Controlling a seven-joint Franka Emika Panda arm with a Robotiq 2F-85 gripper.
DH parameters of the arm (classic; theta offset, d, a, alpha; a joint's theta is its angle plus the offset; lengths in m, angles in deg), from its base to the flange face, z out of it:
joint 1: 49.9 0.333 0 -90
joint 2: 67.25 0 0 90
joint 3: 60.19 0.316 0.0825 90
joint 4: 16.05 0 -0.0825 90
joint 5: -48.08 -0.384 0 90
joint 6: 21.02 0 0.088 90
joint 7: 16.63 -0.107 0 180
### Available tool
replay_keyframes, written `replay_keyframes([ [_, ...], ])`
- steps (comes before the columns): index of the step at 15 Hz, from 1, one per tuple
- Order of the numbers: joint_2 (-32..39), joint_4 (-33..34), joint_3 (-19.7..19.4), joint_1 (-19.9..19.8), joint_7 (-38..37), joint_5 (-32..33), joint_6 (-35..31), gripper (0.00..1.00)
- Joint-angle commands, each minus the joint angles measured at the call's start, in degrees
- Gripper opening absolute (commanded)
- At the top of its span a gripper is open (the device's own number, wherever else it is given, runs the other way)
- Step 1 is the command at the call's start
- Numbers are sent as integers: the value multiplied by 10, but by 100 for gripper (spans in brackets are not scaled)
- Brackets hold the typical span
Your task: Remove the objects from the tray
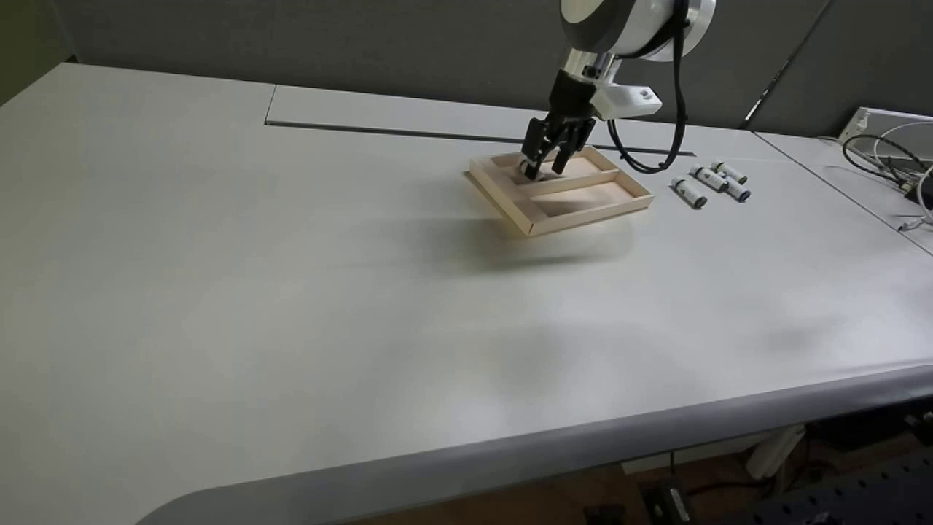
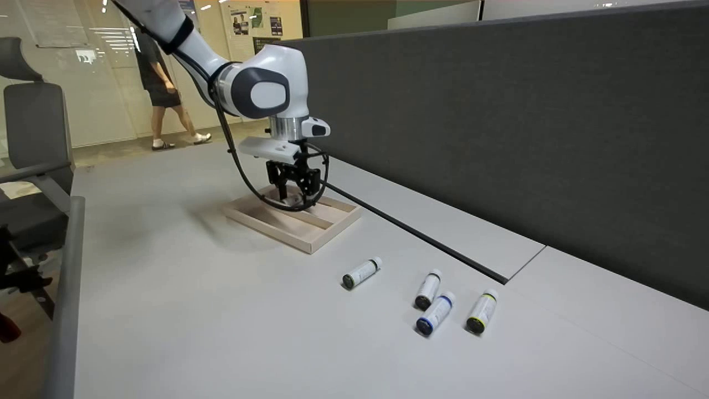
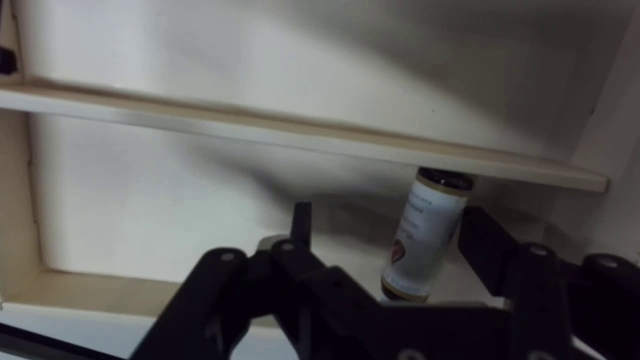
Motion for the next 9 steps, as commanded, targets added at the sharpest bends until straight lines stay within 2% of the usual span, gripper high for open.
replay_keyframes([
  [1,21,41,0,-1,-7,5,25,45],
  [7,16,48,-1,-7,-10,1,37,5],
  [9,-1,35,3,-16,-6,-4,36,7],
])
